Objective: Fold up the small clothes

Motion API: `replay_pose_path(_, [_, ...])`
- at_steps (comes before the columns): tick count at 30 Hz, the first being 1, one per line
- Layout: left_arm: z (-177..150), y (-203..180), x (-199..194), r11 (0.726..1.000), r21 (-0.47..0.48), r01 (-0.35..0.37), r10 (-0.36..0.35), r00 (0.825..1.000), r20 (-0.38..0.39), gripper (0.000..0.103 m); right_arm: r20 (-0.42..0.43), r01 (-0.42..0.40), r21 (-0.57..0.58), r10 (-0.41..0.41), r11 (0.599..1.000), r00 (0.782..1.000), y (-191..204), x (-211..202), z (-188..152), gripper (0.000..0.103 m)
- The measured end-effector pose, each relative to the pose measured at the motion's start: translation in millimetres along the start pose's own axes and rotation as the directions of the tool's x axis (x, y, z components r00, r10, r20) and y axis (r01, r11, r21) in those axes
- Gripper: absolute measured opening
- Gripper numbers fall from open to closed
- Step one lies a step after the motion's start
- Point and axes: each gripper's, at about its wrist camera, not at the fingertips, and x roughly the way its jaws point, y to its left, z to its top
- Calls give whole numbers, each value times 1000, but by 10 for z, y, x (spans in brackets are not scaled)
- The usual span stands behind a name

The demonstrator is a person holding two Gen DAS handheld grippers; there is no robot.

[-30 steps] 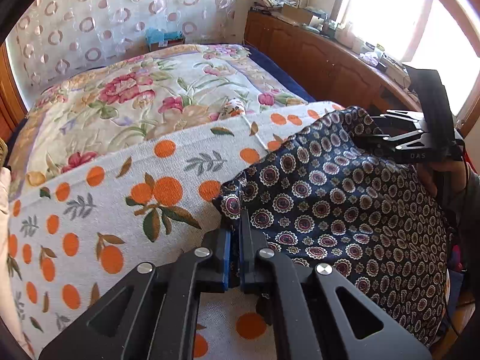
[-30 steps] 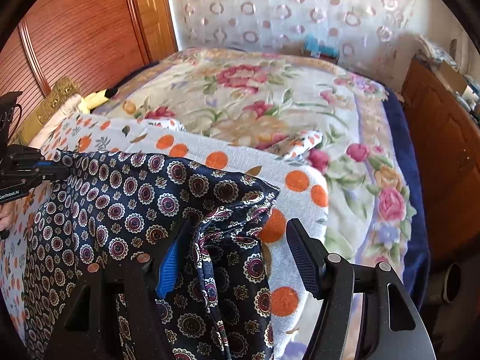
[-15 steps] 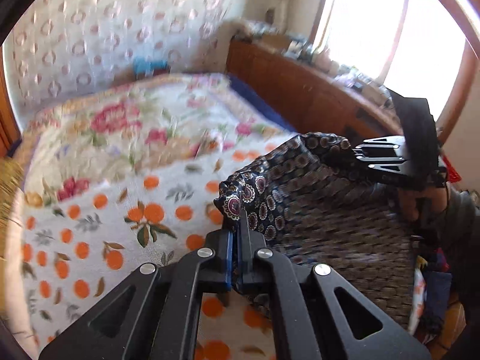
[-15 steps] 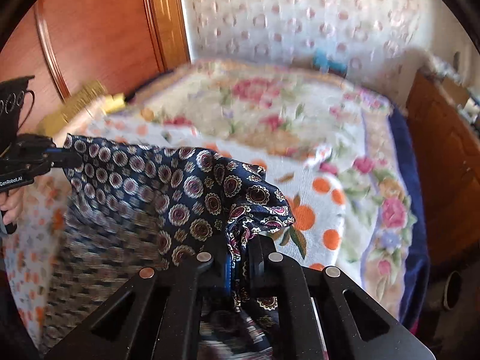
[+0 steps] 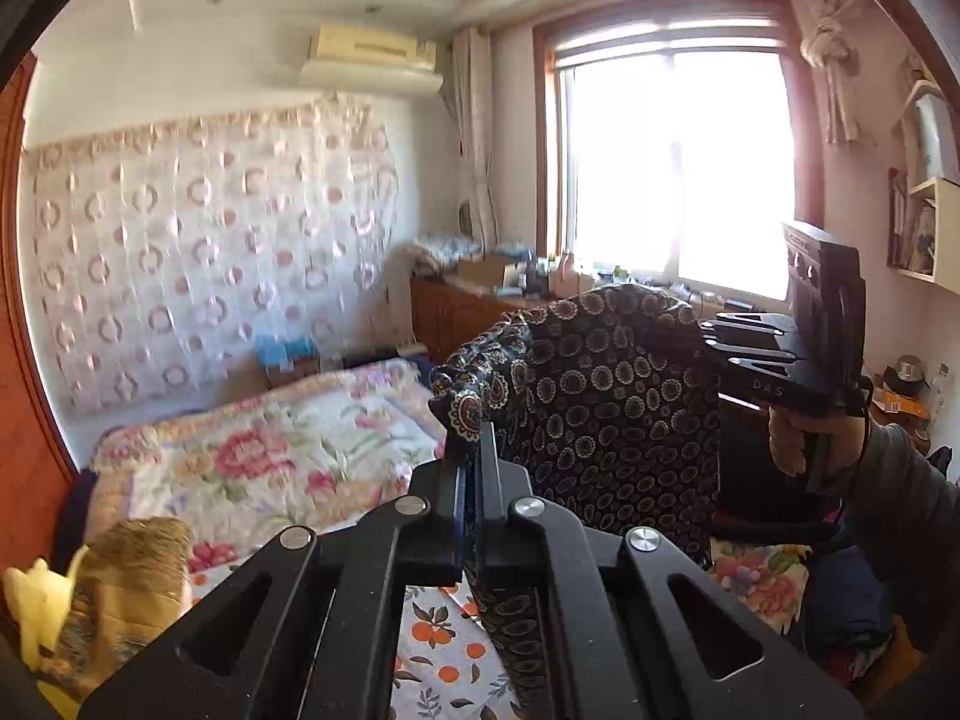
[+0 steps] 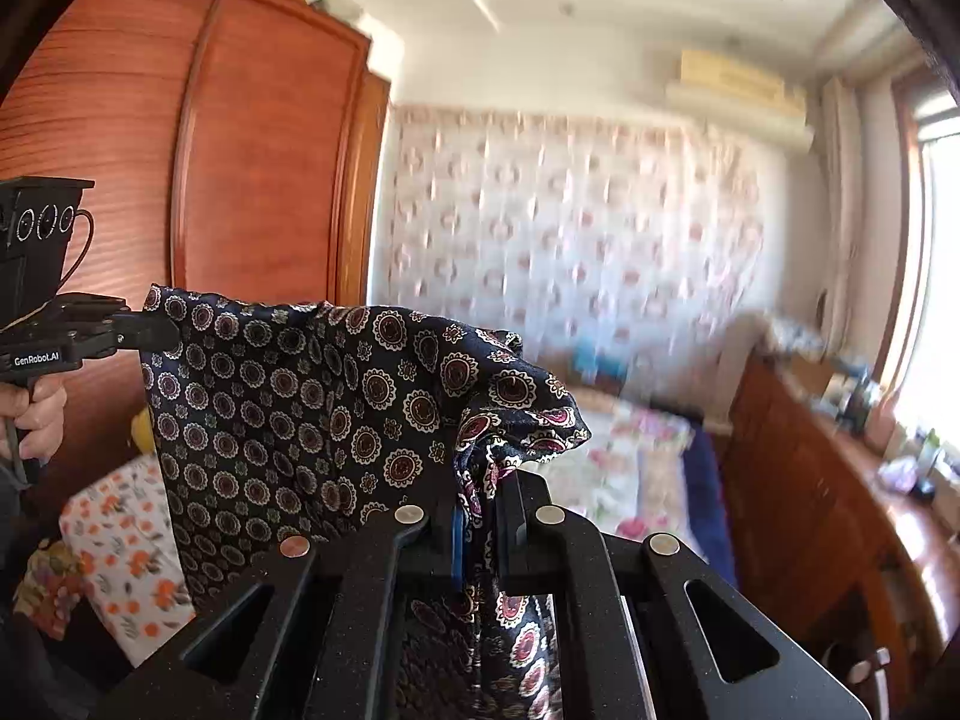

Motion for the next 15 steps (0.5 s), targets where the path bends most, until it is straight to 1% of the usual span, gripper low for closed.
replay_pose_path(3, [90,-118,-442,1000,19,-21,20,998,54,3,60,7,-28,-5,1000,998,229,-439,176,7])
replay_pose_path(6, [200,-132,-835,999,34,-38,35,995,95,3,94,5,-64,1,998,996,457,-791,324,7])
replay_pose_path(8, [257,-67,-945,998,34,-49,45,993,106,3,101,-17,-86,26,996,995,590,-926,430,7])
replay_pose_path(9, [288,-11,-978,997,35,-67,63,992,110,3,103,-18,-96,28,995,994,624,-946,454,7])
replay_pose_path(10, [302,64,-968,995,36,-88,83,990,110,3,102,-25,-103,36,994,994,613,-934,470,7])
replay_pose_path(11, [285,148,-878,994,34,-102,98,990,101,3,98,-36,-108,47,994,994,631,-894,491,7])
replay_pose_path(12, [251,285,-760,993,22,-116,114,991,76,3,86,-49,-110,59,993,995,633,-800,488,7])
replay_pose_path(14, [75,489,-455,989,13,-148,148,989,22,3,42,-85,-100,90,991,995,411,-501,322,7])
replay_pose_path(15, [-57,624,-232,983,14,-182,182,983,-18,3,14,-105,-91,107,990,994,386,-281,254,7])
